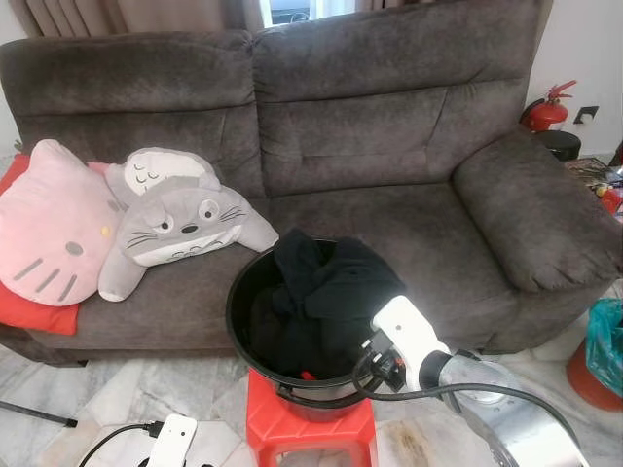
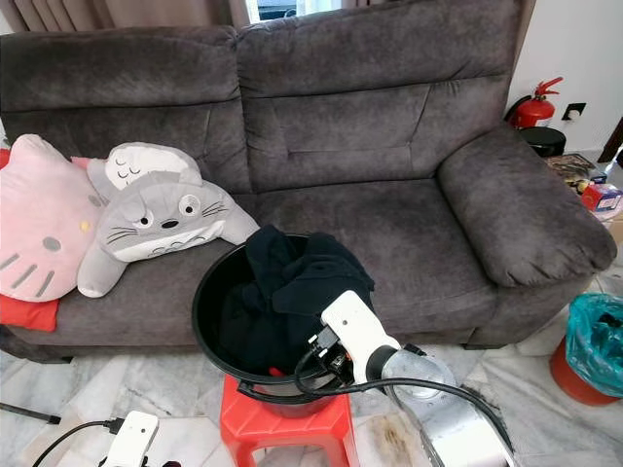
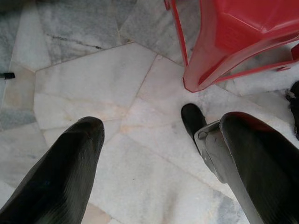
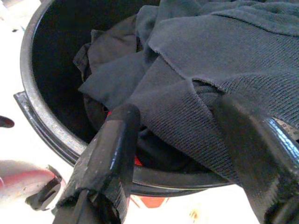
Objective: Hang hanger
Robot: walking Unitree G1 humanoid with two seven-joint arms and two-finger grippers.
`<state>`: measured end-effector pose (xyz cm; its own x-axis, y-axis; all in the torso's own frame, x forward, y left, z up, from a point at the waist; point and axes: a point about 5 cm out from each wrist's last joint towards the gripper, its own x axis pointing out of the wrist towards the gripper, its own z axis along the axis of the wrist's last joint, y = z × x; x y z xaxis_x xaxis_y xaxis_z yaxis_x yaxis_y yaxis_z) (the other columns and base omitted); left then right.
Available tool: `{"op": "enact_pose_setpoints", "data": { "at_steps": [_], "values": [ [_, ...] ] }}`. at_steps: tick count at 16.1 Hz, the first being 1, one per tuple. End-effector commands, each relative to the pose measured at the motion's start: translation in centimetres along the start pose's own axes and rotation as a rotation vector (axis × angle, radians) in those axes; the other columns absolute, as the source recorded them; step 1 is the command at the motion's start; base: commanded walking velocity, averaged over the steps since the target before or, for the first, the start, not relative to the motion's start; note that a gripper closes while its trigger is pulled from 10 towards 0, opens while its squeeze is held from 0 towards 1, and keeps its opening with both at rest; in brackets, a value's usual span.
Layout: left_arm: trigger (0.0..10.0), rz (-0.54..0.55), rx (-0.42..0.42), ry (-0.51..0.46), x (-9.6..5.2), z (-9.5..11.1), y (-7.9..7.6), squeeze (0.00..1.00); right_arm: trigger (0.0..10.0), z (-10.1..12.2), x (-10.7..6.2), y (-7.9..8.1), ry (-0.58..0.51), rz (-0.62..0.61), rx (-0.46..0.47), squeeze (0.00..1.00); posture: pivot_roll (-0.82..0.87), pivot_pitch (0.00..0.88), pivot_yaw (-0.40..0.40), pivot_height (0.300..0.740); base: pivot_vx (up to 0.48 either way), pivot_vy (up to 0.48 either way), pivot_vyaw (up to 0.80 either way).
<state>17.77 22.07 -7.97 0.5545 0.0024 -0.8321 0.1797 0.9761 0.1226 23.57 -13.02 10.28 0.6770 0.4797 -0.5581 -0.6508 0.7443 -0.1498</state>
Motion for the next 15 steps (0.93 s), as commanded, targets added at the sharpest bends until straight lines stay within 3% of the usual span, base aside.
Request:
{"op": "enact_pose_setpoints", "data": {
  "at_steps": [1,7,10,15],
  "values": [
    [10.0,0.004,0.020,0.020,-0.1,-0.5,0.3,0.00,10.0,0.6,0.2,-0.3,-0.020,-0.021,-0.015,0.00,-0.16,0.000,0.101,0.740,0.000,0.000,0.00],
    [10.0,0.007,0.023,0.019,-0.1,-0.5,0.4,0.00,10.0,1.0,0.5,-1.1,-0.033,-0.083,-0.002,0.00,-0.16,0.000,0.098,0.740,0.000,0.000,0.00],
    [10.0,0.001,0.026,0.019,-0.2,-0.6,0.3,0.00,10.0,0.6,0.7,0.3,-0.011,0.004,-0.018,0.00,-0.16,0.000,0.097,0.740,0.000,0.000,0.00],
    [10.0,0.002,0.027,0.023,-0.2,-0.7,0.3,0.00,10.0,1.2,0.0,1.0,-0.026,0.070,-0.049,0.00,-0.16,0.000,0.097,0.740,0.000,0.000,0.00]
  ]
}}
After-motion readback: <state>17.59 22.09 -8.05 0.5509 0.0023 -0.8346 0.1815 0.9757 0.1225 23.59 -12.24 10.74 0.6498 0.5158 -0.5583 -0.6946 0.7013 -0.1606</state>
